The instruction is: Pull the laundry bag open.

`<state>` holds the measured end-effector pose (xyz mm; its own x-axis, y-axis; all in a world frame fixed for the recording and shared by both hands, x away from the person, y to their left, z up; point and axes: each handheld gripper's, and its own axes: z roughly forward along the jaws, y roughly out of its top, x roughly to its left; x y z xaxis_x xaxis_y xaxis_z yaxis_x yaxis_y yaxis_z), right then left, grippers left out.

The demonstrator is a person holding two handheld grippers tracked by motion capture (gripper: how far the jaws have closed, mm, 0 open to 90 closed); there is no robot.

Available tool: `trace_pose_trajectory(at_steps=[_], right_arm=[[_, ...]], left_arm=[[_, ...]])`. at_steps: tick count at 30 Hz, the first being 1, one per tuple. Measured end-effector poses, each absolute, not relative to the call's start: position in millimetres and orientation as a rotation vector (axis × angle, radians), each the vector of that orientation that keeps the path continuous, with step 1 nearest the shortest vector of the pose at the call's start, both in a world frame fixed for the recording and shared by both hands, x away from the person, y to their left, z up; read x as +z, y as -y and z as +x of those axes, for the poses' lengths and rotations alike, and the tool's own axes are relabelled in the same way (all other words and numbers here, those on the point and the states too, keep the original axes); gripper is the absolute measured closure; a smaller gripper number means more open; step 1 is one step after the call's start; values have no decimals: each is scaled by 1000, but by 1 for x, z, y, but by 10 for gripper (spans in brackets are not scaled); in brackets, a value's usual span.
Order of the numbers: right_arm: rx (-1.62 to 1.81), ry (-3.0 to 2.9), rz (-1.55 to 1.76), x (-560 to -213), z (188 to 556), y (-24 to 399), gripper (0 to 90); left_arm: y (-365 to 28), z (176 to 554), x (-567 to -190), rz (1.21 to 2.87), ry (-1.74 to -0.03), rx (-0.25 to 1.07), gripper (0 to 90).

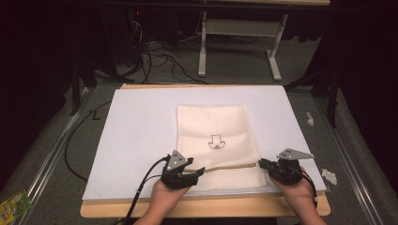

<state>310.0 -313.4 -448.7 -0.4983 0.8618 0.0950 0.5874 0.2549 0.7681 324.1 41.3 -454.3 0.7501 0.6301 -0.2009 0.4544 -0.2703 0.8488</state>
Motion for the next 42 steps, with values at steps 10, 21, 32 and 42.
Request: trace_pose_trajectory(at_steps=[10, 21, 32, 42], right_arm=[[1161, -2177, 1293, -445, 307, 315, 844], [1172, -2169, 1271, -442, 306, 313, 846], [1187, -2163, 1253, -440, 303, 313, 847], [1176, -2168, 1248, -441, 303, 312, 847]], left_arm=[[37, 327, -456, 1968, -705, 83, 539], [96, 339, -468, 1959, -743, -19, 613], [115, 338, -468, 1936, -758, 57, 842], [112, 337, -466, 1954, -749, 73, 871]])
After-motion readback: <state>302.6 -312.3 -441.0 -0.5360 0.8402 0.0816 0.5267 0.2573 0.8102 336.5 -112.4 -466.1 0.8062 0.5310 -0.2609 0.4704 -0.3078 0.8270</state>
